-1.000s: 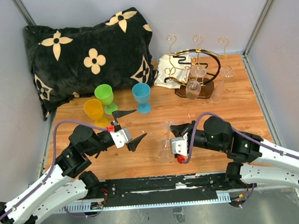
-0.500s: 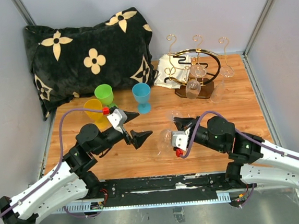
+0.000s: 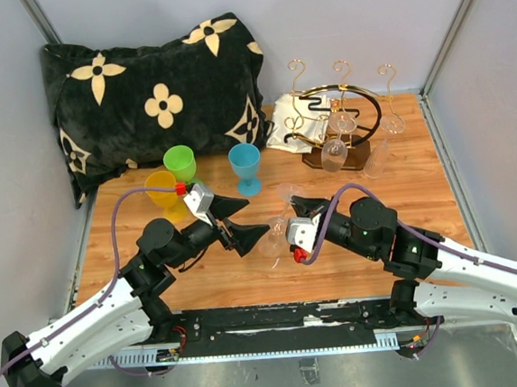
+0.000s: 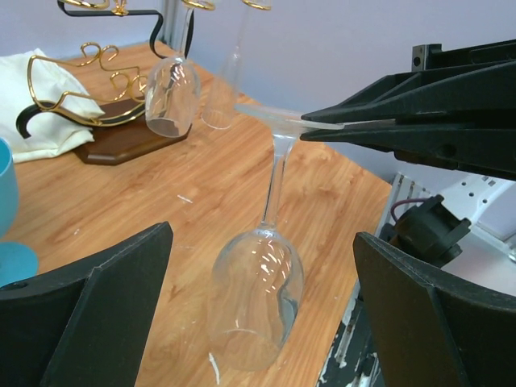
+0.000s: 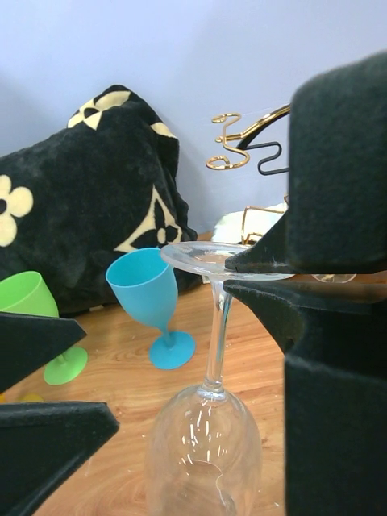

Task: Place the wine glass upside down on the wine glass rack
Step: Turn the wine glass upside down at the wine rack.

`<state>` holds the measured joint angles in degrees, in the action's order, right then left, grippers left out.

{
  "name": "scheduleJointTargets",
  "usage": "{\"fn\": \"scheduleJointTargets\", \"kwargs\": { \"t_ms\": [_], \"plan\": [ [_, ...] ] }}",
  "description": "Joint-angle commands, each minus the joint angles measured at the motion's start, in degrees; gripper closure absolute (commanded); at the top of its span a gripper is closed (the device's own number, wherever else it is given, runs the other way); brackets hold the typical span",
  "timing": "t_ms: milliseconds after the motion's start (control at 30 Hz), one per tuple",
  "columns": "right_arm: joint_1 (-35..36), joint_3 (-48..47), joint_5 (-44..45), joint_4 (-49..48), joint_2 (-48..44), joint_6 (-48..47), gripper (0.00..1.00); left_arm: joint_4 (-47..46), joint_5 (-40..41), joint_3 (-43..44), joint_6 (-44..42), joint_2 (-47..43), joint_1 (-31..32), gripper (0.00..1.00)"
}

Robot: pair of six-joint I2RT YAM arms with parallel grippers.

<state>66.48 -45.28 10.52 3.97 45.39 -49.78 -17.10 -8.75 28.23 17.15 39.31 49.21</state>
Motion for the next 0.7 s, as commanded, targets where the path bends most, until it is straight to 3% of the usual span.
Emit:
{"fn": "scheduleJointTargets", "kwargs": {
  "t_ms": [0, 300, 667],
  "plan": [
    [-0.6, -0.4, -0.9, -6.8, -0.4, 1.5, 0.99, -3.1, 1.9, 0.6, 1.7, 1.1, 0.3, 0.0],
    [-0.6, -1.3, -2.3, -9.4, 1.2, 3.0, 0.99, -5.7, 1.0, 0.7, 0.0, 4.7, 0.9, 0.01],
    [-0.6, -1.9, -2.2, -11.9, 2.6, 4.3, 0.99, -7.1, 1.3, 1.7, -2.4, 9.7, 1.1, 0.22]
  ]
}}
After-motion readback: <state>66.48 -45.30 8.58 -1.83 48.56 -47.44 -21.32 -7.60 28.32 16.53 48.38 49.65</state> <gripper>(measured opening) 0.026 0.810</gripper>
